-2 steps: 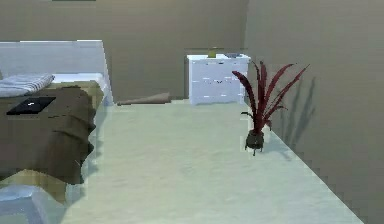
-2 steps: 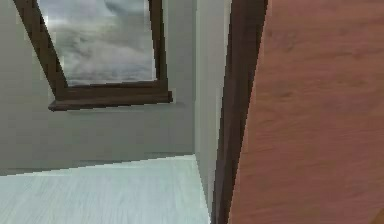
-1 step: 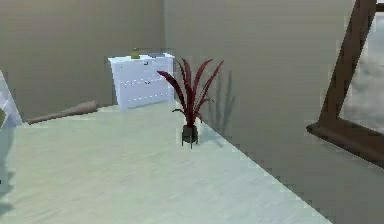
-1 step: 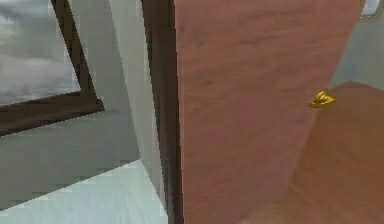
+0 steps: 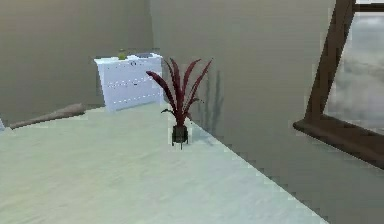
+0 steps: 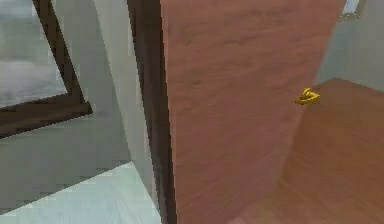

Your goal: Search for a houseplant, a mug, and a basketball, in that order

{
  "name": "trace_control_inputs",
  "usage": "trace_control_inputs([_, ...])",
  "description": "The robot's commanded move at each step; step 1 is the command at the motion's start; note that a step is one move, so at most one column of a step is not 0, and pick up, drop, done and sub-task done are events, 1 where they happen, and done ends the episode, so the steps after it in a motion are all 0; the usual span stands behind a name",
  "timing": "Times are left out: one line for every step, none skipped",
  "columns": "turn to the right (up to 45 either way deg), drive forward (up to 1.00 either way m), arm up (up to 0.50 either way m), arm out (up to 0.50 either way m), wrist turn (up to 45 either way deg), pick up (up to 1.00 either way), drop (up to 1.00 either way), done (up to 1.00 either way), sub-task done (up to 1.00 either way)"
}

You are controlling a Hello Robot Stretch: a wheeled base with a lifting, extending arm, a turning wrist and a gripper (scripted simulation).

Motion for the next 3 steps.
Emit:
trace_control_inputs([0.0, 0.95, 0.00, 0.00, 0.0, 0.00, 0.00, 0.00, 0.00])
trace_control_inputs([0.0, 0.00, 0.00, 0.00, 0.0, 0.00, 0.00, 0.00, 1.00])
trace_control_inputs([-45.0, 0.00, 0.00, 0.00, 0.0, 0.00, 0.00, 0.00, 0.00])
